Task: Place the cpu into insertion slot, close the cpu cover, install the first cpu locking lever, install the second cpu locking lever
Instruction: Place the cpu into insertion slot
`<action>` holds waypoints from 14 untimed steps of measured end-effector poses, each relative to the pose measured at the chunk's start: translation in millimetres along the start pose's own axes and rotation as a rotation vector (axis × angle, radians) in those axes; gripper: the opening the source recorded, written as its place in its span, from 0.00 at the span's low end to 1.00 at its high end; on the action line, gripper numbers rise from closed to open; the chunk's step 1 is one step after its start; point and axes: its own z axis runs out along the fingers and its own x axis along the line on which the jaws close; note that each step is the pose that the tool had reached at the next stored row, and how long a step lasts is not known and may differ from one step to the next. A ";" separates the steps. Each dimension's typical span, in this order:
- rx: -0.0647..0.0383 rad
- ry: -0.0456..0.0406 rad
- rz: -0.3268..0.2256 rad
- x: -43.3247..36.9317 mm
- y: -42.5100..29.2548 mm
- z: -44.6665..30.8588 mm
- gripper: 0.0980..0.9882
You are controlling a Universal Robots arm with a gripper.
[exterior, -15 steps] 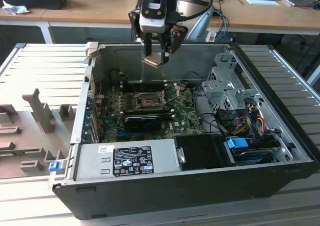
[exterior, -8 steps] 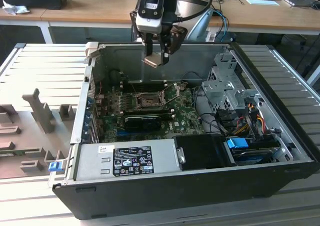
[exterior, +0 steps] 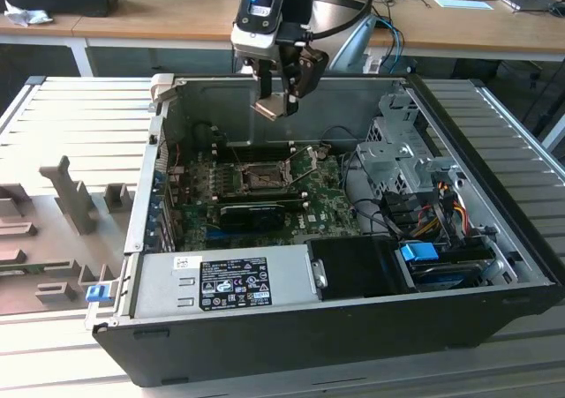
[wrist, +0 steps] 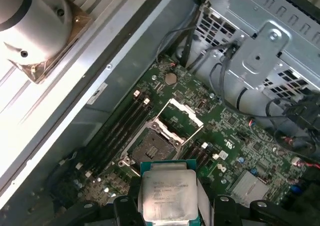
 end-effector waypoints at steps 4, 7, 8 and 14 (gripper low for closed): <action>-0.002 -0.0093 0.101 0.0 -0.1 1.4 0.48; -0.003 -0.0142 0.155 -0.1 -0.2 2.8 0.48; -0.003 -0.0155 0.169 -0.1 -0.3 3.4 0.48; 0.014 -0.0128 0.251 -0.1 -1.3 15.2 0.48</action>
